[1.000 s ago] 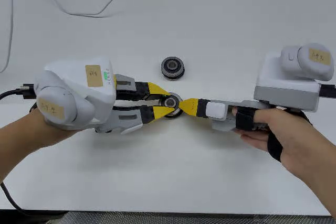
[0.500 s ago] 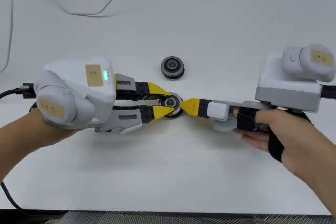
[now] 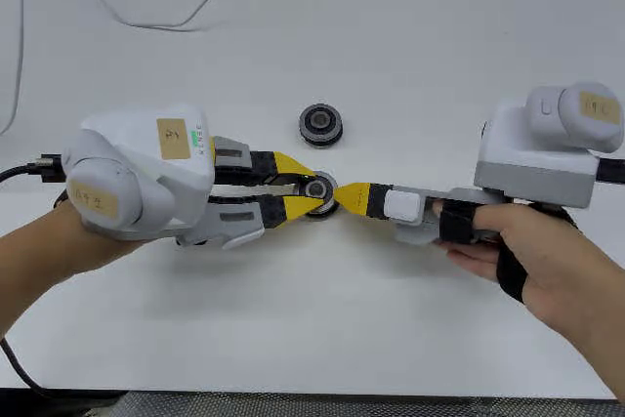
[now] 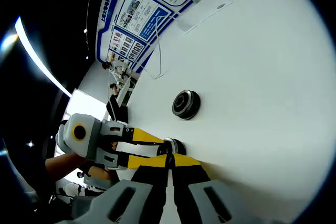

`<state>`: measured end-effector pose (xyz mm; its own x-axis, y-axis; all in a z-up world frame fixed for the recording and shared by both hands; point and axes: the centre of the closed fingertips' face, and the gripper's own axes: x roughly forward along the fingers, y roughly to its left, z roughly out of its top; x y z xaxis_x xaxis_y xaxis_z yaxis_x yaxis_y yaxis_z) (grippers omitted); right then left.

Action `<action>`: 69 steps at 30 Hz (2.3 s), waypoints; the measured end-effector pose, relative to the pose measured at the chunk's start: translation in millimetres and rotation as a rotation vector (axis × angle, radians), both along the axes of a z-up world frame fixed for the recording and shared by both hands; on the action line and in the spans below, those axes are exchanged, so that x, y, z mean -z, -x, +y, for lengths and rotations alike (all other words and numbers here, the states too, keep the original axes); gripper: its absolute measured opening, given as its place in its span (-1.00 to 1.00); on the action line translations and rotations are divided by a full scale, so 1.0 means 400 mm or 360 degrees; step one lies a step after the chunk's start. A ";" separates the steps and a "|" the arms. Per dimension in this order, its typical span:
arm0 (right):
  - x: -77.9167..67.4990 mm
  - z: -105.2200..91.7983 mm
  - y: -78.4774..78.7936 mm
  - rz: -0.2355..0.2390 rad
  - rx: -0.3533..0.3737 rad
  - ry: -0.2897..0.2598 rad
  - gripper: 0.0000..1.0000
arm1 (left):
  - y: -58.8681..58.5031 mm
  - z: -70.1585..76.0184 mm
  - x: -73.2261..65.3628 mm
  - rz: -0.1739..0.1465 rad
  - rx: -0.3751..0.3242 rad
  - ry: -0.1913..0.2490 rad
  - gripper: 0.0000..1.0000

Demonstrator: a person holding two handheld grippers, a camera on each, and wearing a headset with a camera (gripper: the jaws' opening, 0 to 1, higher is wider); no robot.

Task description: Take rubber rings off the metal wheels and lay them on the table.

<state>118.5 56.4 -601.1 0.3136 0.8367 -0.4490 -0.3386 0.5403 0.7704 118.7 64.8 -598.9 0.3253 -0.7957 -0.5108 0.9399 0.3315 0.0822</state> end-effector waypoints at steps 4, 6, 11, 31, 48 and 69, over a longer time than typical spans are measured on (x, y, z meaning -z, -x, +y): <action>0.006 -0.004 0.000 -0.0017 -0.0019 0.0036 -0.79 | 0.000 0.000 0.000 0.0000 0.0001 0.0002 -0.74; 0.008 -0.004 0.002 -0.0015 -0.0017 0.0035 -0.74 | 0.000 0.000 0.000 0.0000 0.0002 0.0000 -0.74; 0.010 0.002 0.002 -0.0001 0.0000 0.0012 -0.69 | 0.001 -0.001 -0.001 -0.0001 0.0004 0.0000 -0.74; 0.029 0.004 0.010 0.0056 0.0010 -0.0008 -0.69 | 0.001 -0.003 -0.001 -0.0002 0.0024 -0.0003 -0.74; 0.026 0.002 0.017 0.0125 0.0007 -0.0080 -0.76 | 0.001 -0.004 -0.001 -0.0007 0.0028 -0.0007 -0.74; 0.026 -0.008 0.017 0.0132 0.0027 -0.0131 -0.85 | -0.001 -0.003 -0.002 -0.0005 0.0024 -0.0008 -0.74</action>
